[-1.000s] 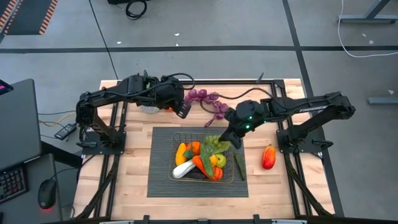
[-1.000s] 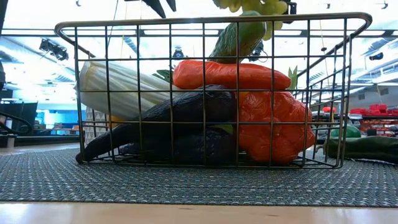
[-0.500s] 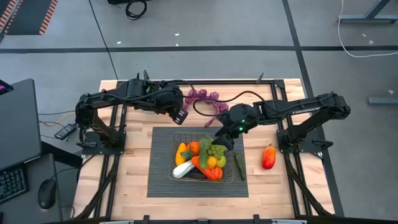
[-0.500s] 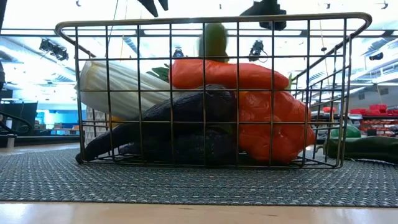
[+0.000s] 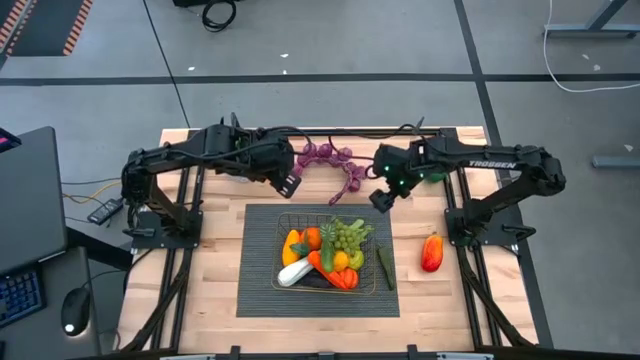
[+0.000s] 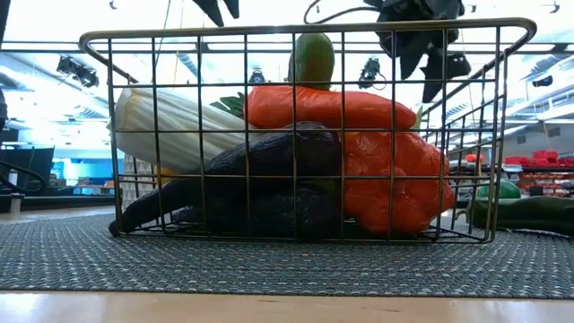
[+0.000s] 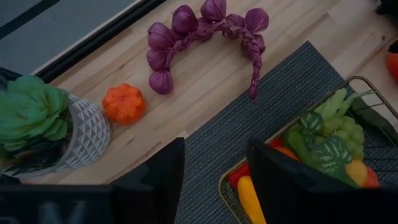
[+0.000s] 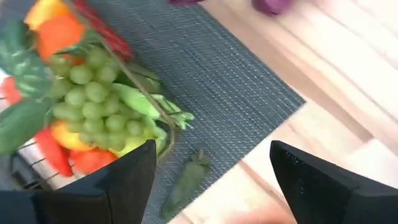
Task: Build produce basket
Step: Adjust the gold wire basket on the gray mat
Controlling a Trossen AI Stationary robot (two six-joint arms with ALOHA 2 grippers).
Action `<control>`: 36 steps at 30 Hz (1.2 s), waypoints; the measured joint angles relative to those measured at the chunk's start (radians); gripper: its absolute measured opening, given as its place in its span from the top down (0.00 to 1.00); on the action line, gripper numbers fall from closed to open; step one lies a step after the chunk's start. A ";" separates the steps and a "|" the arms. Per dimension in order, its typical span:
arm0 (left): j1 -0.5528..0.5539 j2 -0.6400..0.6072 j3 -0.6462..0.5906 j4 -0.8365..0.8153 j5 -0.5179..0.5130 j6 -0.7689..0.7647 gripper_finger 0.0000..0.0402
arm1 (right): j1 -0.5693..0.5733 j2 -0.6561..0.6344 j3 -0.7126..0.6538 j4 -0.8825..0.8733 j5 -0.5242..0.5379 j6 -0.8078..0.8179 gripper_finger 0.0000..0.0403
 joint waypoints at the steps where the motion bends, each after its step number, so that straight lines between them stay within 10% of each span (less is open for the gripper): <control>1: 0.004 0.000 0.000 0.000 0.000 0.000 0.55 | -0.013 0.000 0.000 0.015 -0.027 -0.022 0.22; 36: 0.010 0.000 0.000 0.005 -0.004 -0.018 0.54 | 0.027 0.295 0.000 0.237 0.001 -0.364 0.22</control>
